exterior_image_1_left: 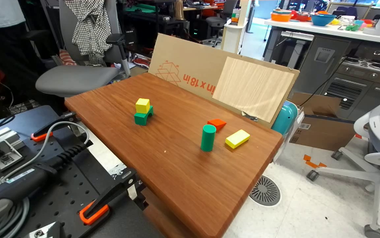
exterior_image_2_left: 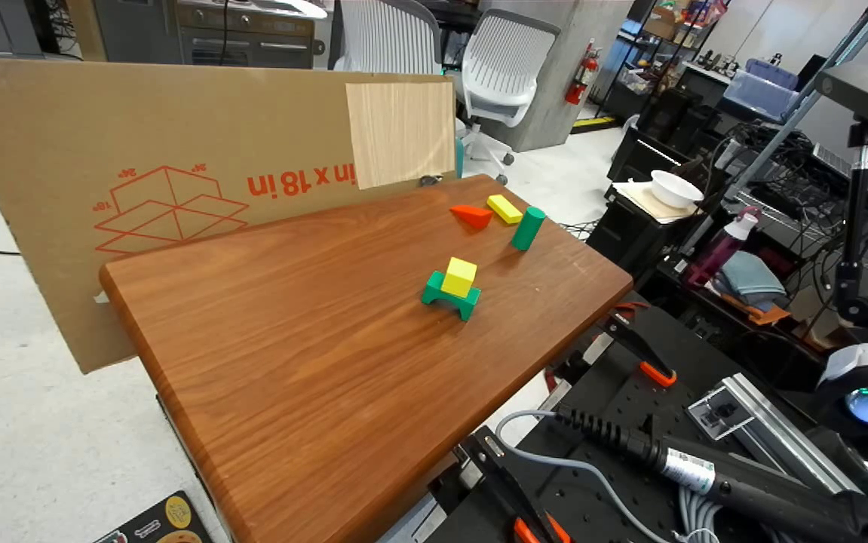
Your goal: Move the green cylindrical block to the left and then move it to the right
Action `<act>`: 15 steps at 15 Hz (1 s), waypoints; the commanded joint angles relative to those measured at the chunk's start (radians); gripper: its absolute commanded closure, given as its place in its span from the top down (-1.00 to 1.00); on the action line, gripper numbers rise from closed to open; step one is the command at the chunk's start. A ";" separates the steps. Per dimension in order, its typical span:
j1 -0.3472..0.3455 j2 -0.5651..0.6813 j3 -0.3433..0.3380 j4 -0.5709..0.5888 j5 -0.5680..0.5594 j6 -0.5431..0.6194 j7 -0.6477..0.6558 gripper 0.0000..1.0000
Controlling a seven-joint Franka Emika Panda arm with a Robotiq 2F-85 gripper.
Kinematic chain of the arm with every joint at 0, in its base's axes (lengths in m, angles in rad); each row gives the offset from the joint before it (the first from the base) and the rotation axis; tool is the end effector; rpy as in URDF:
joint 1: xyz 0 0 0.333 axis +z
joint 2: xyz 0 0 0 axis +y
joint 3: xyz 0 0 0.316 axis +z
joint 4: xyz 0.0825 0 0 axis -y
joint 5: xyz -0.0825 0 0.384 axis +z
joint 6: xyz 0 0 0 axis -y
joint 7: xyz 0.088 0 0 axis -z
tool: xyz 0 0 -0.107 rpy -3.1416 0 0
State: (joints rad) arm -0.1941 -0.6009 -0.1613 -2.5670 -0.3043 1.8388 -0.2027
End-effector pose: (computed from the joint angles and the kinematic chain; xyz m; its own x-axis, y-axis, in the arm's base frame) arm 0.3216 -0.1459 0.4498 0.9847 -0.0319 -0.1714 -0.0047 -0.9876 0.1567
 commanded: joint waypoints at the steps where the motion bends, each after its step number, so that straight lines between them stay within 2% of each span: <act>1: 0.013 0.017 -0.006 0.001 -0.008 0.022 0.014 1.00; 6: 0.055 0.171 0.004 0.002 -0.012 0.175 -0.005 1.00; 10: 0.082 0.413 0.002 0.033 0.015 0.400 0.001 1.00; 15: 0.076 0.727 0.008 0.162 0.116 0.558 -0.021 1.00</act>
State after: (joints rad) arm -0.1172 -0.0682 -0.1557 -2.5308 -0.2623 2.3435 -0.2005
